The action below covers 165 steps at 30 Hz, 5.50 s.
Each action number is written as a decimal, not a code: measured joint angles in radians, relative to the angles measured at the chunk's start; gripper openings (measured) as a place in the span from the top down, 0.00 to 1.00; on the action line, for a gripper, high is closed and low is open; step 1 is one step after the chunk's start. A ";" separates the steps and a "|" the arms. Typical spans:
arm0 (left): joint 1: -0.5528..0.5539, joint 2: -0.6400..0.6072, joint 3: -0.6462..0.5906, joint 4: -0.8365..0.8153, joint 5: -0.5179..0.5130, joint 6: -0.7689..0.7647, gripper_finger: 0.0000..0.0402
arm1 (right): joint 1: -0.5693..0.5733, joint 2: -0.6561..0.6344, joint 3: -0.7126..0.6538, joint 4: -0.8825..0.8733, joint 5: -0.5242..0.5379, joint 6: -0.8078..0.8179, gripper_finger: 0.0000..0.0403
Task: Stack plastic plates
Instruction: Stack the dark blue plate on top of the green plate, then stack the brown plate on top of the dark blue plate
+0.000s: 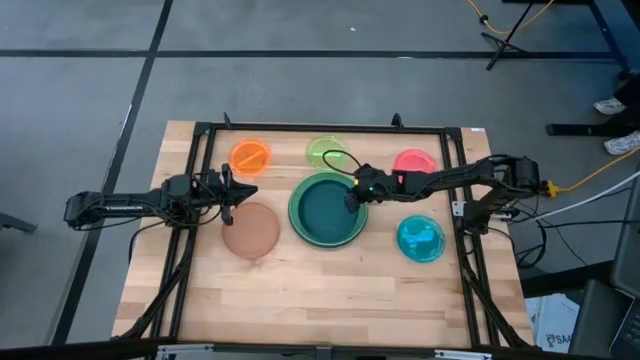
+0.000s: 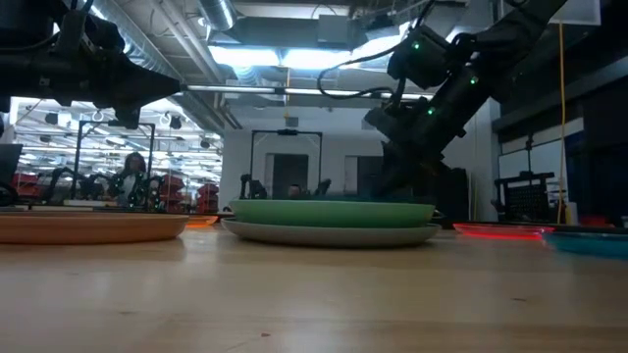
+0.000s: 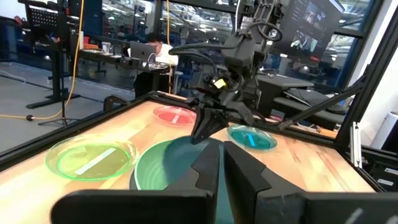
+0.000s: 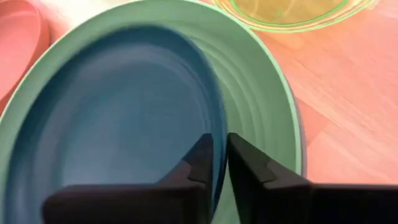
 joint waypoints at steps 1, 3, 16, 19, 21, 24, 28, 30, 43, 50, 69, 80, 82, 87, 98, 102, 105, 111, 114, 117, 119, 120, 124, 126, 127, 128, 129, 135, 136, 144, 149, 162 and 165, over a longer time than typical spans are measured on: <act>0.000 0.000 0.000 0.000 0.000 -0.013 0.96 | 0.000 0.000 0.000 0.000 0.000 0.000 0.87; 0.000 0.000 0.000 0.000 0.000 -0.032 0.96 | 0.000 0.000 0.000 0.005 -0.001 -0.012 0.82; 0.000 0.000 0.000 0.046 -0.023 0.001 0.96 | 0.193 -0.109 0.000 0.029 0.091 -0.245 0.71; 0.000 0.000 0.000 0.029 0.006 0.040 0.94 | 0.284 -0.086 0.000 0.077 0.148 -0.263 0.71; 0.000 0.000 0.001 0.026 0.062 0.057 0.91 | 0.339 -0.065 -0.001 0.121 0.185 -0.265 0.71; 0.000 0.002 0.016 0.005 0.103 0.057 0.82 | 0.409 -0.032 0.000 0.222 0.217 -0.278 0.71; 0.000 0.032 0.083 -0.153 0.052 0.050 0.69 | 0.470 0.017 -0.001 0.358 0.245 -0.370 0.71; 0.000 0.060 0.137 -0.280 0.015 0.056 0.63 | 0.482 0.038 -0.001 0.408 0.248 -0.406 0.71; 0.001 0.383 0.285 -0.519 -0.056 -0.033 0.57 | 0.464 0.085 -0.001 0.415 0.263 -0.431 0.71; 0.001 0.583 0.382 -0.616 -0.037 0.014 0.57 | 0.465 0.085 -0.001 0.416 0.263 -0.432 0.71; 0.214 1.007 0.579 -0.848 0.148 0.229 0.57 | 0.465 0.085 -0.001 0.384 0.263 -0.426 0.71; 0.238 1.096 0.579 -0.854 0.179 0.282 0.57 | 0.465 0.085 -0.001 0.378 0.263 -0.424 0.71; 0.235 1.114 0.579 -0.853 0.179 0.283 0.58 | 0.465 0.085 -0.001 0.378 0.263 -0.424 0.71; 0.235 1.152 0.579 -0.851 0.179 0.292 0.63 | 0.465 0.085 -0.001 0.378 0.263 -0.424 0.71; 0.235 1.150 0.578 -0.835 0.181 0.309 0.86 | 0.465 0.084 -0.001 0.378 0.263 -0.424 0.71; 0.235 1.149 0.578 -0.834 0.185 0.310 0.95 | 0.465 0.084 -0.001 0.378 0.263 -0.424 0.71; 0.235 1.148 0.578 -0.824 0.192 0.309 0.98 | 0.465 0.084 -0.001 0.378 0.264 -0.423 0.71; 0.235 1.144 0.578 -0.824 0.225 0.307 0.98 | 0.465 0.084 -0.001 0.378 0.264 -0.393 0.71; 0.235 1.126 0.578 -0.826 0.326 0.309 0.98 | 0.465 0.084 -0.001 0.378 0.264 -0.393 0.71; 0.229 1.093 0.578 -0.835 0.384 0.304 0.98 | 0.465 0.084 -0.001 0.377 0.264 -0.395 0.71; 0.215 1.068 0.580 -0.848 0.388 0.300 0.98 | 0.465 0.084 -0.001 0.373 0.264 -0.395 0.71; 0.207 1.057 0.584 -0.858 0.389 0.292 0.98 | 0.465 0.084 -0.001 0.371 0.264 -0.394 0.71; 0.169 1.016 0.627 -0.878 0.389 0.249 0.98 | 0.465 0.084 -0.001 0.370 0.288 -0.394 0.71; 0.149 1.011 0.660 -0.884 0.378 0.218 0.98 | 0.465 0.084 -0.001 0.369 0.295 -0.394 0.71; 0.138 1.011 0.679 -0.884 0.369 0.205 0.98 | 0.465 0.084 -0.001 0.369 0.296 -0.393 0.71; 0.127 1.011 0.698 -0.883 0.350 0.194 0.98 | 0.465 0.084 -0.001 0.370 0.294 -0.390 0.71; 0.116 1.011 0.717 -0.882 0.327 0.184 0.98 | 0.465 0.081 -0.001 0.367 0.289 -0.385 0.71; 0.077 1.038 0.809 -0.860 0.232 0.117 0.98 | 0.467 -0.008 0.030 0.183 0.279 -0.311 0.71; 0.076 1.041 0.820 -0.842 0.226 0.109 0.98 | 0.467 -0.026 0.033 0.149 0.279 -0.301 0.71; 0.072 1.076 0.830 -0.614 0.096 0.093 0.98 | 0.467 -0.135 0.036 0.066 0.316 -0.292 0.71; 0.072 1.127 0.830 -0.450 0.081 0.099 0.98 | 0.466 -0.140 0.035 0.077 0.316 -0.299 0.71; 0.106 1.297 0.830 -0.211 0.016 0.151 0.98 | 0.467 -0.140 0.034 0.100 0.478 -0.288 0.71; 0.115 1.327 0.830 -0.207 0.017 0.164 0.98 | 0.466 -0.140 0.034 0.084 0.526 -0.288 0.71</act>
